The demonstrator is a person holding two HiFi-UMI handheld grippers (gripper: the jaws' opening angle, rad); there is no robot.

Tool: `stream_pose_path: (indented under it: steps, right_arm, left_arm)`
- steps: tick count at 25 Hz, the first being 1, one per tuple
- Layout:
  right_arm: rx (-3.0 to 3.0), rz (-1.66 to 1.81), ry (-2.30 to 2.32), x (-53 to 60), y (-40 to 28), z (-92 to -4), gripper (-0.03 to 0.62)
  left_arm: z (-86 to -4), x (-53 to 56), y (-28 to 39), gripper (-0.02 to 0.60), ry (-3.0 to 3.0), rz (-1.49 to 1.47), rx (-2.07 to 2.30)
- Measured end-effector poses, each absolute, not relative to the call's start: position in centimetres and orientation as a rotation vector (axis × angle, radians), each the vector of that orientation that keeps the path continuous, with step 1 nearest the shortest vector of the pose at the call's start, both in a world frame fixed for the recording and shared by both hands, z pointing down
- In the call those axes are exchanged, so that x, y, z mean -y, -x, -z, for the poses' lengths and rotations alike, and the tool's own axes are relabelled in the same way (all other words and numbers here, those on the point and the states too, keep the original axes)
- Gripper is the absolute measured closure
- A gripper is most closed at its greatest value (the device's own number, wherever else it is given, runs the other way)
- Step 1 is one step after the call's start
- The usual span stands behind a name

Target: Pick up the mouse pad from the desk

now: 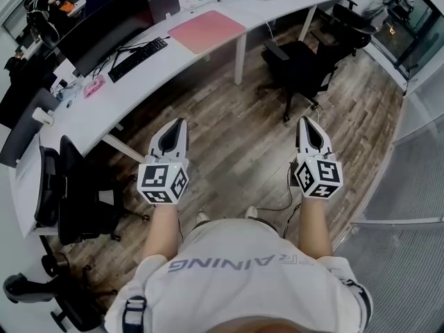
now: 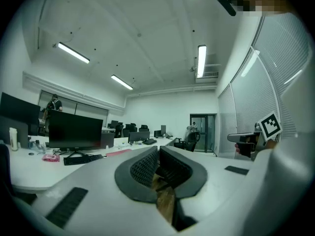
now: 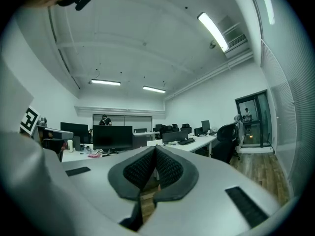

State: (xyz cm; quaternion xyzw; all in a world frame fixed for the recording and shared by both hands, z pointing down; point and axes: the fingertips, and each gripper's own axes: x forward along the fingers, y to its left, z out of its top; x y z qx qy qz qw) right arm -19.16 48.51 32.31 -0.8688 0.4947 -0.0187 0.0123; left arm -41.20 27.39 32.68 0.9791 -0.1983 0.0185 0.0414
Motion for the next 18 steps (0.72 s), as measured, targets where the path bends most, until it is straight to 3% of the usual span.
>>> stream_pose_path:
  steps: [10,18]
  right_arm:
    - [-1.501,0.018,2.642,-49.9,18.4,-32.0,0.571]
    - [-1.533,0.092,2.624,-52.5,14.3,-34.6,0.571]
  left_arm:
    - [-32.8,-28.5,40.7,0.540,-2.990,-0.070,0.605]
    - [-34.3,-31.1,36.6,0.540,-2.981,-0.117,0.619]
